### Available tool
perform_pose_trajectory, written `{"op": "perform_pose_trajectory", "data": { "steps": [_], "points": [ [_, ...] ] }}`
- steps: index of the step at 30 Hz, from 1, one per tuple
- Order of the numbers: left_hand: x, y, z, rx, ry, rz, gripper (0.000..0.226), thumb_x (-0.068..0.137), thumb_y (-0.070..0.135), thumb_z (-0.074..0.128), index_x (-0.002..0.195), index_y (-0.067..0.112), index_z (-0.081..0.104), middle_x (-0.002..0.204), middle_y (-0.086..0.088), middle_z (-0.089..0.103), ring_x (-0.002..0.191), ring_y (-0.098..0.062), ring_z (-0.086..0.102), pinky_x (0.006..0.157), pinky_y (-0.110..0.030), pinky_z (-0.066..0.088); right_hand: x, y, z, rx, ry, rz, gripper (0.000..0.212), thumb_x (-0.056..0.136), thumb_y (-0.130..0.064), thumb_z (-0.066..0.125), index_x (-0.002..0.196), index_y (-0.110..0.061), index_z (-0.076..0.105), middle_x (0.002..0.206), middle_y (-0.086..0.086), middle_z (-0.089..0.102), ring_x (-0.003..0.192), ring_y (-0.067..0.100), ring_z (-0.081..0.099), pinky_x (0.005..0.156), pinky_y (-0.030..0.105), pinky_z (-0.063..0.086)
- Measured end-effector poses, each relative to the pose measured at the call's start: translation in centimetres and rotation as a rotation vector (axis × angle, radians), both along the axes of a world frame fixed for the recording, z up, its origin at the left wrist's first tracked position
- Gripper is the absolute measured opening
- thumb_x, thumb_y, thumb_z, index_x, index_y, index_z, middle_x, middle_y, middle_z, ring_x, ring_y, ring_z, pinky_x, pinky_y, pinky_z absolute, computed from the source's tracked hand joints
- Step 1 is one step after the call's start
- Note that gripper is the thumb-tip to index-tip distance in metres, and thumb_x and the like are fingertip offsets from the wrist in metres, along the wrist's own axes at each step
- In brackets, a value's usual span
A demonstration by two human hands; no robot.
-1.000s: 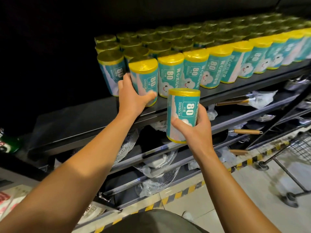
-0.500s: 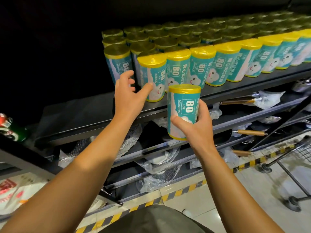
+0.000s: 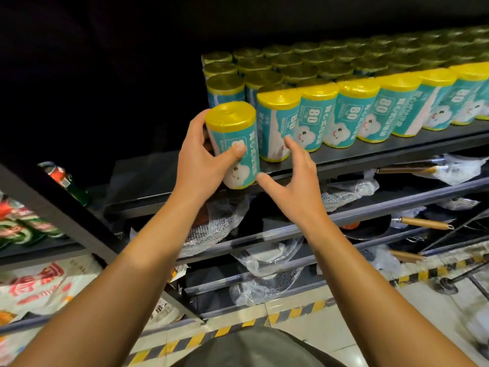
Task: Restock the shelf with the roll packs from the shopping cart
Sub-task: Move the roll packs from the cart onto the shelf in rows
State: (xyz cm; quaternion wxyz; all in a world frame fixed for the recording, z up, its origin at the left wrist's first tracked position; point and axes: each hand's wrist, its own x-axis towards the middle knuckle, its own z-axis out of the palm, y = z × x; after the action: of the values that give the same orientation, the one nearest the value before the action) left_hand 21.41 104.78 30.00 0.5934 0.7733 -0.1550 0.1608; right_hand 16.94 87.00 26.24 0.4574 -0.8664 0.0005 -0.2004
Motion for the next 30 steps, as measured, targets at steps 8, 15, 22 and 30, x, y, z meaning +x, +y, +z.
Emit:
{"op": "perform_pose_trajectory", "data": {
  "steps": [8,15,22,30],
  "points": [
    [4.3,-1.8,-1.1,0.101,-0.064,0.09,0.069,0.08,0.029,0.08,0.138,0.019,0.045,0.125,0.013,0.059,0.11,0.012,0.056,0.095,-0.02,0.05,1.2,-0.3,-3.2,-0.291,0.024,-0.104,0.088,0.084,-0.047,0.074,0.155,-0.017,0.03,0.158,0.0,0.036,0.148,0.016,0.025,0.123,0.041,0.006],
    [5.5,-2.1,-1.7,0.103,-0.094,0.134,0.064,0.076,0.038,0.079,0.129,0.018,0.049,0.123,0.004,0.062,0.114,-0.006,0.059,0.095,-0.032,0.053,1.5,0.2,-4.2,-0.286,-0.028,-0.17,0.082,0.083,-0.042,0.076,0.151,-0.017,0.037,0.153,-0.001,0.042,0.145,0.016,0.032,0.124,0.04,0.005],
    [5.5,-2.0,-1.9,0.102,-0.016,0.127,0.07,0.075,0.045,0.079,0.131,0.016,0.047,0.124,0.007,0.061,0.113,-0.004,0.06,0.096,-0.033,0.054,1.5,0.3,-4.0,-0.3,-0.016,-0.17,0.082,0.083,-0.041,0.076,0.15,-0.015,0.037,0.152,0.001,0.043,0.145,0.017,0.032,0.124,0.041,0.007],
    [-0.5,0.3,-3.5,0.376,0.098,0.131,0.075,0.088,0.037,0.071,0.151,0.018,0.037,0.15,-0.002,0.045,0.135,-0.018,0.044,0.11,-0.035,0.039,-1.7,0.0,-3.7,-0.231,0.004,-0.148,0.072,0.09,-0.037,0.069,0.15,-0.013,0.039,0.153,0.004,0.042,0.146,0.024,0.029,0.121,0.046,0.025]
  ]
}}
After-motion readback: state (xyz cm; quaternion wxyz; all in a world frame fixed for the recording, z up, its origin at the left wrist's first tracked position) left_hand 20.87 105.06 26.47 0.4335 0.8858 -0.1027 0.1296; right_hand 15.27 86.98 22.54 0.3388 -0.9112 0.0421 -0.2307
